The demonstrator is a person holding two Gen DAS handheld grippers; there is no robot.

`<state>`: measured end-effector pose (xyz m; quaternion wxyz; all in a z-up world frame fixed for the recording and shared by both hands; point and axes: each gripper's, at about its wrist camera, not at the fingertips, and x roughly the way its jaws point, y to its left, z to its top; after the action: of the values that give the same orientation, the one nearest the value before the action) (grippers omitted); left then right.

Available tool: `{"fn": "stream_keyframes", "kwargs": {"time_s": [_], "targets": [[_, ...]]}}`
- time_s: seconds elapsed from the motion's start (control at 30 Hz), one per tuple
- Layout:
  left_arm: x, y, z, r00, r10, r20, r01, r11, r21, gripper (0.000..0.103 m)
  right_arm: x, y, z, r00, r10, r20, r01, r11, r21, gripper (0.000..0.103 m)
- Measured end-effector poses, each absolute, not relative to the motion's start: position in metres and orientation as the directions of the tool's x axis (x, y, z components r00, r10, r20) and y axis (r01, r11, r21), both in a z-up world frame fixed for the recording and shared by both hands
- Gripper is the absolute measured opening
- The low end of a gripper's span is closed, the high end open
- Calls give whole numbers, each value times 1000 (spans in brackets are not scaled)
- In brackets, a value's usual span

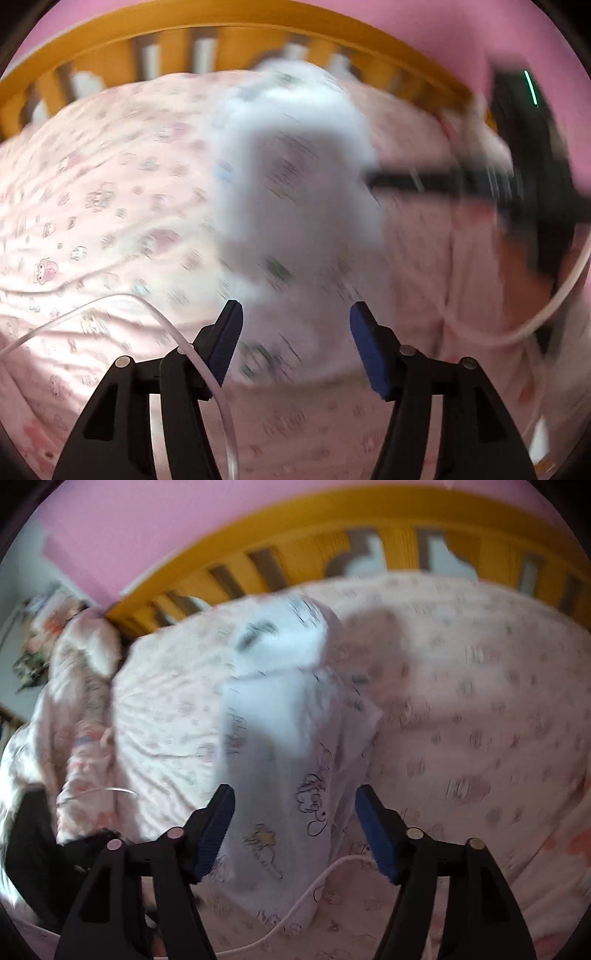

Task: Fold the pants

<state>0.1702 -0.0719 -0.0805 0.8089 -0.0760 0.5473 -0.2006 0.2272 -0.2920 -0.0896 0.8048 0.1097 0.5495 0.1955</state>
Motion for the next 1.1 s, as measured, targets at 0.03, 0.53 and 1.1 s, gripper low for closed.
{"fn": "stream_keyframes", "kwargs": {"time_s": [0.03, 0.53, 1.1], "targets": [[184, -60, -82, 331, -417, -846, 217, 906, -362, 59, 233, -296, -97, 322, 457, -829, -161, 889, 428, 70], [295, -37, -165, 105, -613, -783, 91, 790, -606, 53, 269, -311, -192, 83, 567, -820, -51, 824, 565, 70], [248, -67, -130, 199, -553, -809, 256, 826, -502, 12, 227, -275, -168, 201, 571, -796, -172, 820, 545, 13]]}}
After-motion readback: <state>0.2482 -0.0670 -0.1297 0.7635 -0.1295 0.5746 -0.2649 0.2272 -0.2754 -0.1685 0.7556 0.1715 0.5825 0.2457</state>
